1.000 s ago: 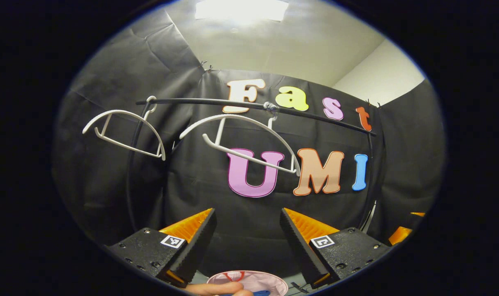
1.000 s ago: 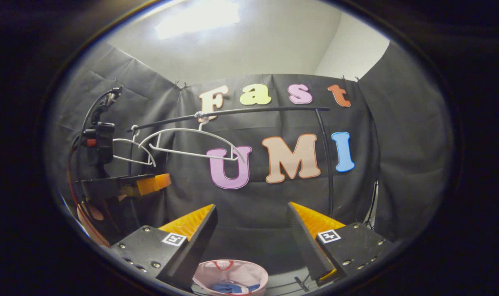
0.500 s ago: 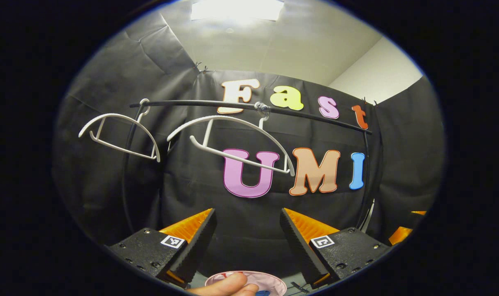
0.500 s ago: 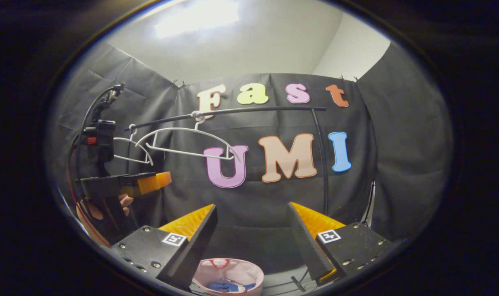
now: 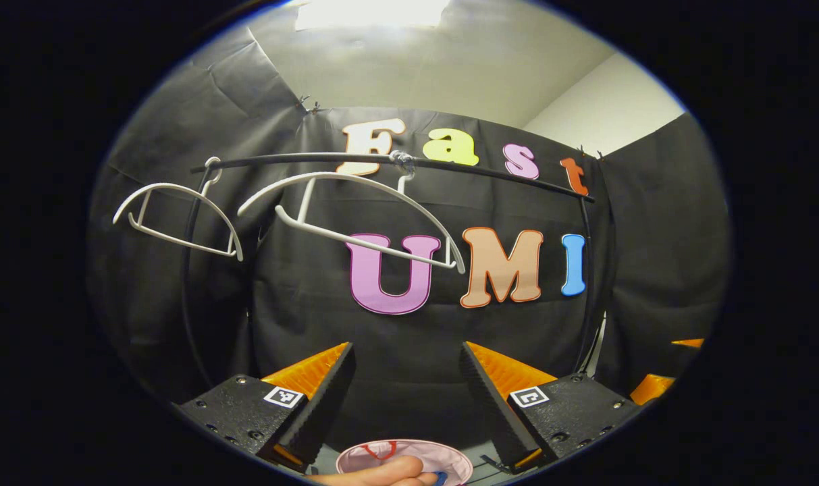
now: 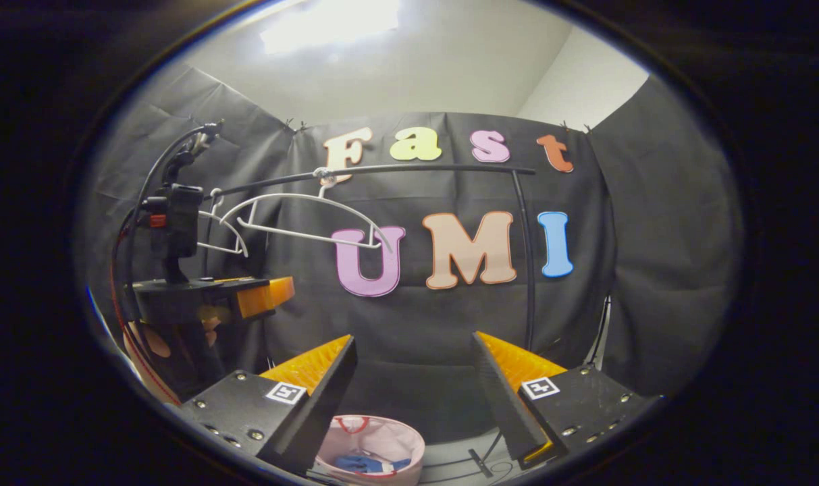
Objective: Grasp the clothes on the hanger with both hands and then place them into the laundry hamper below.
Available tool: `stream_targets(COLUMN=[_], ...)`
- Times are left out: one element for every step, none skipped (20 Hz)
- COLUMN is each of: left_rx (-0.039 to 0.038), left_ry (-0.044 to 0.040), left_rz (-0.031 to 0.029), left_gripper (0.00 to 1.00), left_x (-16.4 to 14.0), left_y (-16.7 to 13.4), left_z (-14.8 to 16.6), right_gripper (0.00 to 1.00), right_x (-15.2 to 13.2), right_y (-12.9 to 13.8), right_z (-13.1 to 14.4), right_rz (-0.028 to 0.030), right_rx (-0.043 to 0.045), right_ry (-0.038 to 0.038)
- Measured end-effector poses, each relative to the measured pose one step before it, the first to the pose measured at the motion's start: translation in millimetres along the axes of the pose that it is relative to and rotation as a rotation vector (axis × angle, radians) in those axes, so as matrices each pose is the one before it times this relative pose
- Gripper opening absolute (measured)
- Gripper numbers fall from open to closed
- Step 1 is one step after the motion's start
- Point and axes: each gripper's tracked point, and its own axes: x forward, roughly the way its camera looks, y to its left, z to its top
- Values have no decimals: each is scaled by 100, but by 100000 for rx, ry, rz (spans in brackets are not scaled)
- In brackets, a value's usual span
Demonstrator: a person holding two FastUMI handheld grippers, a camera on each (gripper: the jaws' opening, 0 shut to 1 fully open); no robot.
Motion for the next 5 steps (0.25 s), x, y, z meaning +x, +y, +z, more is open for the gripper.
stream_targets(left_rx=[31,75,36,135,12], left_ry=[73,-253,-164,-31,-125], left_rz=[-197,62,195,4,157], left_gripper=[92,92,92,92,92], left_x=[96,8,49,-23,22], left_y=[-30,107,105,56,9], left_z=[-39,10,8,-49,-14], right_gripper=[98,100,100,100,100], right_x=[-4,-67,-7,61,76], right_y=[-75,-1,68,167,80], right_z=[39,99,130,-110,-109], right_rz=[-362,-103,263,583,324], right_rx=[353,577,777,602,347], right_ry=[-332,-634,-546,-125,186])
